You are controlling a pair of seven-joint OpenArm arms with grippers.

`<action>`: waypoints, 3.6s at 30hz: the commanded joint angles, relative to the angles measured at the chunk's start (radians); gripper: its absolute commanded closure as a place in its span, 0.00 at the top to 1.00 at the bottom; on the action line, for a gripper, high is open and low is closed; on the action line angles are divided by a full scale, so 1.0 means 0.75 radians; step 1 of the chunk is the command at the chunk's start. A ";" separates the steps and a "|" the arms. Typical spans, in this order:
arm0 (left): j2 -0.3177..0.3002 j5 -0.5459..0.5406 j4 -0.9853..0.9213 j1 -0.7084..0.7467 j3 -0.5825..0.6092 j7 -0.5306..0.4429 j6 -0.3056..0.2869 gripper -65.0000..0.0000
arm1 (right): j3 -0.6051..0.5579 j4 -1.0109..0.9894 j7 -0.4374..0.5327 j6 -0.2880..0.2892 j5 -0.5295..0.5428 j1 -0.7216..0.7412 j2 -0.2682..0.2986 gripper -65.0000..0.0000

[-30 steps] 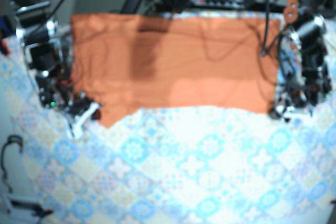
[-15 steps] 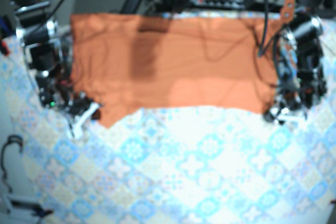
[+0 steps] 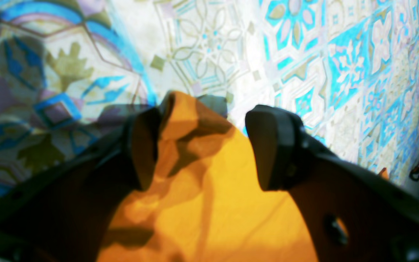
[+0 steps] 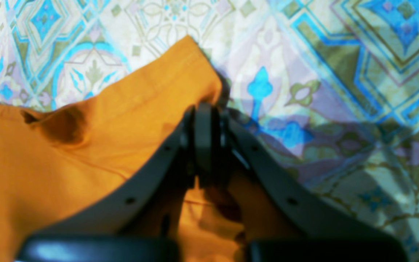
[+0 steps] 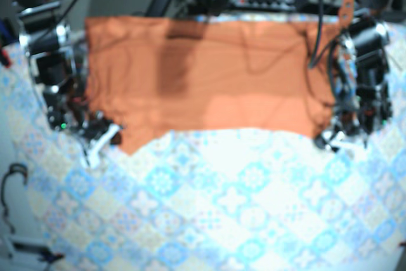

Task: Fold the T-shirt properly
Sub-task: 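Grasp the shirt's side edges with both grippers, then lift both side edges and fold them toward the robot over the shirt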

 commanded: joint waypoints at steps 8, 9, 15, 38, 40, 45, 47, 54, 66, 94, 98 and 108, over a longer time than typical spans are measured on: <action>0.026 0.020 -0.007 -0.001 0.029 0.082 0.003 0.00 | -0.039 -0.030 -0.243 0.030 -0.105 -0.059 -0.049 0.00; 0.024 0.020 -0.007 -0.001 0.029 0.082 0.003 0.00 | -0.039 -0.030 -0.243 0.030 -0.105 -0.059 -0.051 0.00; 0.022 0.020 0.144 0.068 0.029 0.086 0.003 0.00 | -0.039 -0.028 -0.241 0.030 -0.105 -0.059 -0.051 0.00; -0.062 0.024 0.635 0.386 0.031 0.092 -0.005 0.00 | -0.029 0.318 -0.268 -0.054 -0.101 -0.141 0.016 0.00; -0.074 0.024 0.637 0.404 0.031 0.092 -0.005 0.00 | -0.029 0.361 -0.286 -0.054 -0.097 -0.158 0.020 0.00; -0.085 0.020 0.637 0.416 0.033 0.092 -0.007 0.00 | -0.027 0.457 -0.292 -0.054 -0.093 -0.209 0.047 0.00; -0.089 0.016 0.639 0.433 0.051 0.090 -0.007 0.00 | -0.025 0.492 -0.292 -0.054 -0.093 -0.223 0.059 0.00; -0.091 0.024 0.850 0.498 0.115 0.090 -0.007 0.00 | 0.190 0.568 -0.342 -0.054 -0.103 -0.260 0.067 0.00; -0.127 0.022 0.932 0.502 0.207 0.090 -0.007 0.00 | 0.313 0.803 -0.452 -0.054 -0.101 -0.260 0.125 0.00; -0.209 0.018 0.932 0.602 0.151 0.051 -0.007 0.00 | 0.394 0.911 -0.515 -0.054 -0.101 -0.158 0.067 0.00; -0.207 0.018 0.932 0.617 0.151 0.049 -0.007 0.00 | 0.392 0.911 -0.515 -0.054 -0.101 -0.158 0.067 0.00; -0.211 0.022 0.932 0.623 0.162 0.027 -0.007 0.00 | 0.399 0.913 -0.513 -0.054 -0.103 -0.260 0.090 0.00</action>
